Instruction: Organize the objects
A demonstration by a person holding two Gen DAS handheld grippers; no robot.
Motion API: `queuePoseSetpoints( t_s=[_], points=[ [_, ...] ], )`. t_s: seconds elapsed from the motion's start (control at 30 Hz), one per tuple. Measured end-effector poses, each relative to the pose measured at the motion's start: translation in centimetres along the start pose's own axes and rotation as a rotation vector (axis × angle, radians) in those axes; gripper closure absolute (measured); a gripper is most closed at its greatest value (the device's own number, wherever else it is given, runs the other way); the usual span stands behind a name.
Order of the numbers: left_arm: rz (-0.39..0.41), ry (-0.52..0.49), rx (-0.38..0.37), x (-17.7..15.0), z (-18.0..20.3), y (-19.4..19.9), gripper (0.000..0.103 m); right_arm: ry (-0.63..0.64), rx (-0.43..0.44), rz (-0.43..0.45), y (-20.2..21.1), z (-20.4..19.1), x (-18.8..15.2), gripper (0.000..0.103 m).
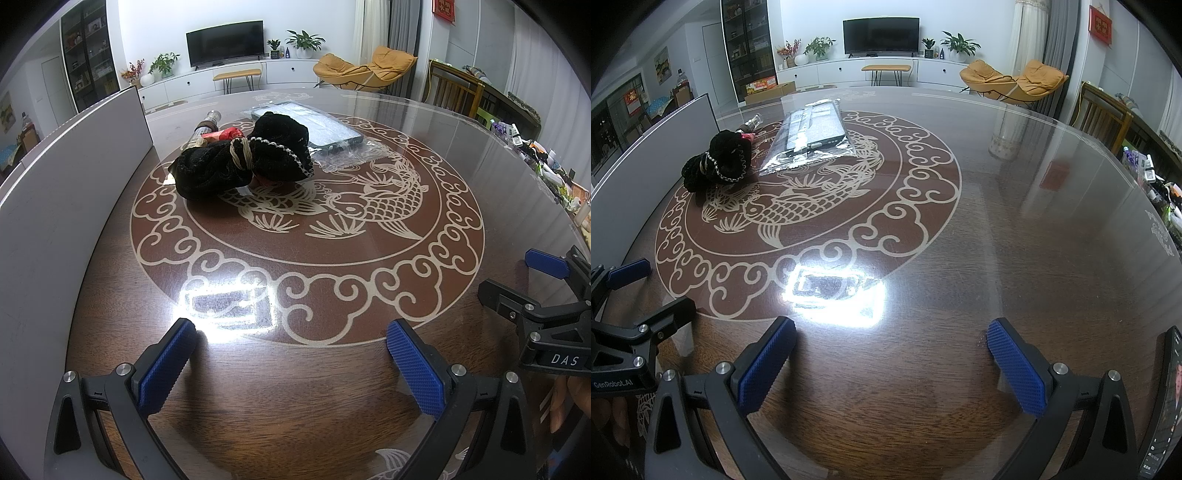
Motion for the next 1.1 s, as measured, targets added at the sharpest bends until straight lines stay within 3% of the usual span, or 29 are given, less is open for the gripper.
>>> queuePoseSetpoints(
  t_s=[0.27, 0.33, 0.43, 0.5, 0.6, 0.73, 0.87, 1.1],
  points=[
    [-0.003, -0.002, -0.005, 0.0, 0.0, 0.0, 0.0, 0.0, 0.0, 0.0, 0.0, 0.0, 0.0, 0.0],
    [-0.038, 0.012, -0.013, 0.3, 0.0, 0.0, 0.0, 0.0, 0.0, 0.0, 0.0, 0.0, 0.0, 0.0],
    [-0.008, 0.139, -0.11, 1.7, -1.1, 1.6, 0.0, 0.0, 0.0, 0.0, 0.0, 0.0, 0.0, 0.0],
    [0.031, 0.207, -0.118, 3.4, -1.8, 2.8, 0.0, 0.0, 0.0, 0.0, 0.0, 0.0, 0.0, 0.0],
    [0.058, 0.296, -0.053, 7.7, -2.3, 3.5, 0.0, 0.0, 0.0, 0.0, 0.0, 0.0, 0.0, 0.0],
    [0.05, 0.402, 0.005, 10.7, -3.0, 2.1, 0.0, 0.0, 0.0, 0.0, 0.0, 0.0, 0.0, 0.0],
    [-0.008, 0.466, 0.008, 11.3, -3.7, -0.9, 0.0, 0.0, 0.0, 0.0, 0.0, 0.0, 0.0, 0.0],
    [-0.046, 0.385, 0.088, 8.9, -5.1, -1.9, 0.0, 0.0, 0.0, 0.0, 0.0, -0.1, 0.0, 0.0]
  ],
)
Point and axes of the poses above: each gripper's, at about its wrist camera, not at the fingertips, and y roughly against the way its jaws point, z to its right, x to its top, the point moved 2 cm from there along -y, roughly the way its jaws point, and after that the axes turned 10 degrees about -z, right-handed, at the moved point
